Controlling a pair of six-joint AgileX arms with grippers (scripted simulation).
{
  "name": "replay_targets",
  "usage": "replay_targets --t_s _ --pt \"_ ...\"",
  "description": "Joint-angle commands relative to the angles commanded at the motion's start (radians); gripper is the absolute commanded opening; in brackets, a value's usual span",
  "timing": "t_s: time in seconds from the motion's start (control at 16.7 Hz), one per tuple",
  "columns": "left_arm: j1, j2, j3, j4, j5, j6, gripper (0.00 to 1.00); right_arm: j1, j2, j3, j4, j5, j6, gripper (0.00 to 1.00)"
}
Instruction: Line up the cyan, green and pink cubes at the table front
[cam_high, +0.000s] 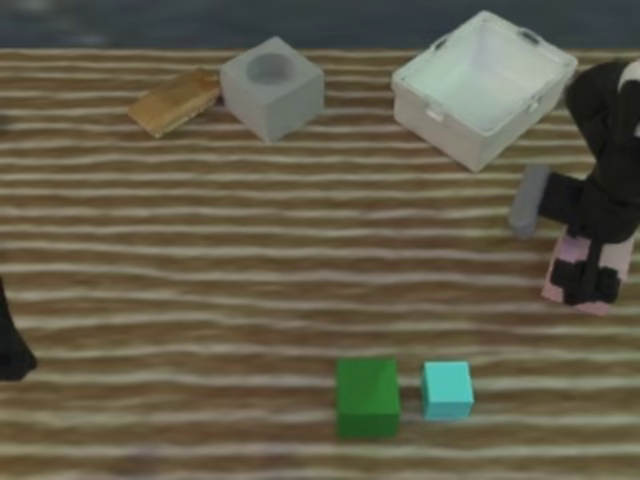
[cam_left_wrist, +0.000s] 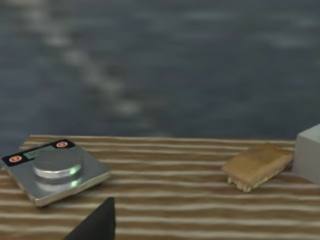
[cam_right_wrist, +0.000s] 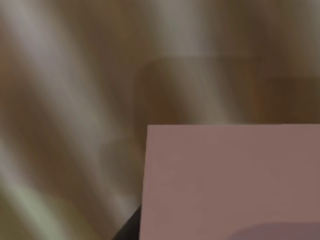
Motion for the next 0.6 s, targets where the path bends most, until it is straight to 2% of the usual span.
replay_targets --t_s 0.36,0.6 --pt "0.000 0.000 0.000 0.000 0.000 0.000 1.00 0.002 -0.011 0.002 -0.011 -0.003 0.005 0.00" --pt "0.000 0.000 0.000 0.000 0.000 0.000 1.00 0.005 -0.051 0.061 -0.106 -0.004 0.003 0.00"
